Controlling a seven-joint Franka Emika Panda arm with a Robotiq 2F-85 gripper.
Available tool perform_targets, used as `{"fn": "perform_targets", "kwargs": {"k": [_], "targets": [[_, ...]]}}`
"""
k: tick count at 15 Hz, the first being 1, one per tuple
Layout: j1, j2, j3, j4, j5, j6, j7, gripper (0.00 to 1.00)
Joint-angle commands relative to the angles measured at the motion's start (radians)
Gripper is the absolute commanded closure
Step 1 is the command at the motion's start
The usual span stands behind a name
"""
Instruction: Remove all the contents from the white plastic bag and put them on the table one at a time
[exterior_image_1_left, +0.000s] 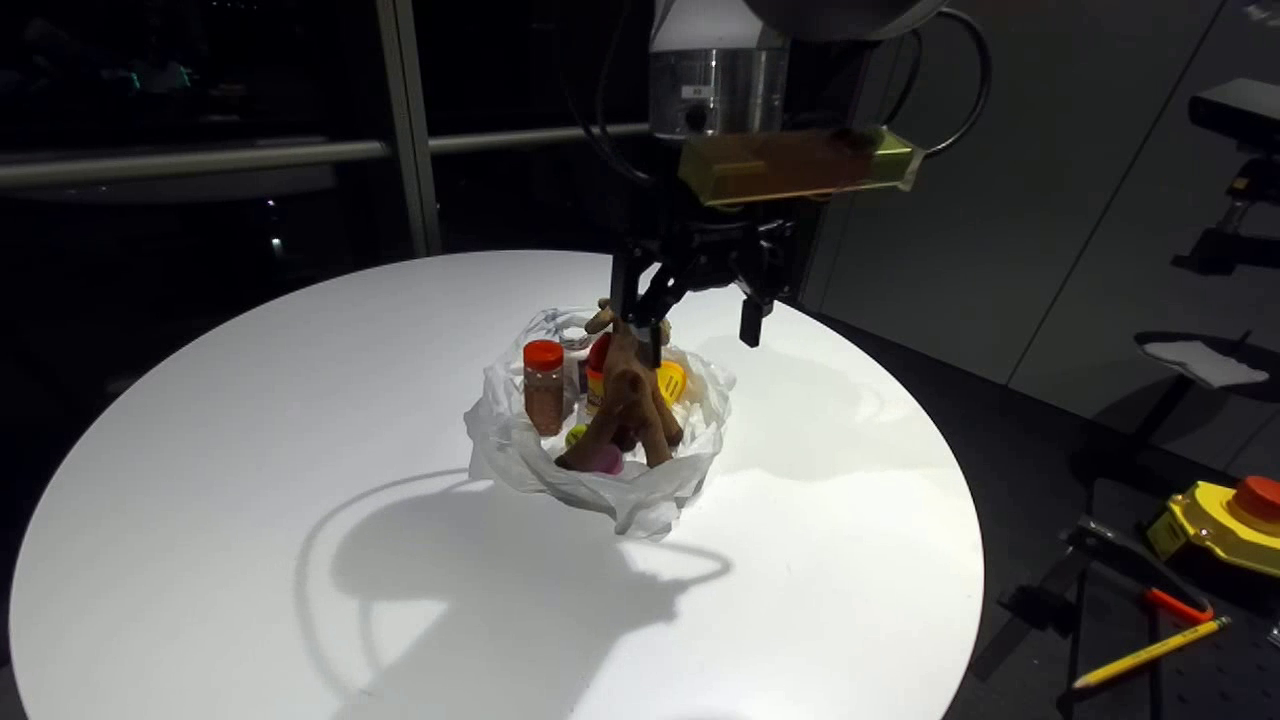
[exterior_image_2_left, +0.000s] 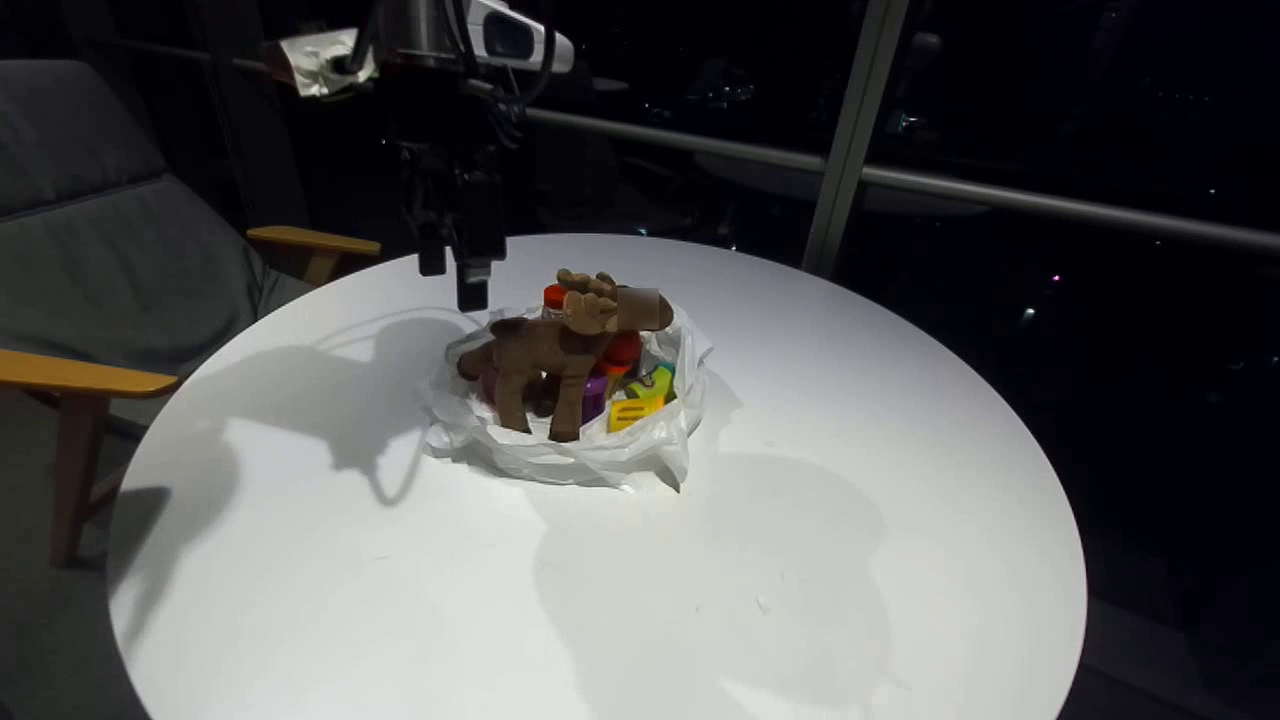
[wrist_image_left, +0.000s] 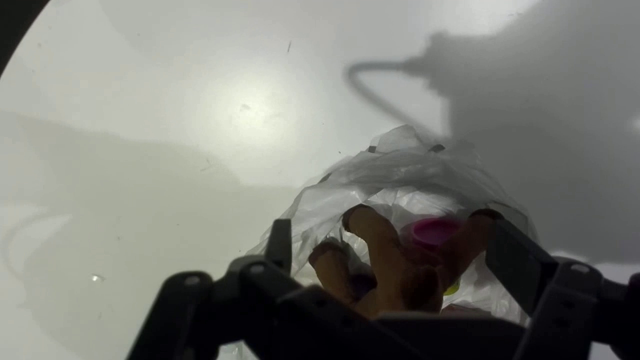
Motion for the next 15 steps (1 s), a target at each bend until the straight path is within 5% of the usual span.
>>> {"fn": "perform_targets", "kwargs": {"k": [1,11,12,15], "targets": [[0.031,0.107,-0.041,0.098,0.016,0.040,0.040,0.00],[0.059,0.300,-0.101,0.293,0.035,0.068,0.033,0.00],[0.059,0.315,-0.102,0.310,0.037,0.066,0.028,0.25],[0.066,0.353,-0.113,0.353,0.033,0.063,0.028,0.42]]}}
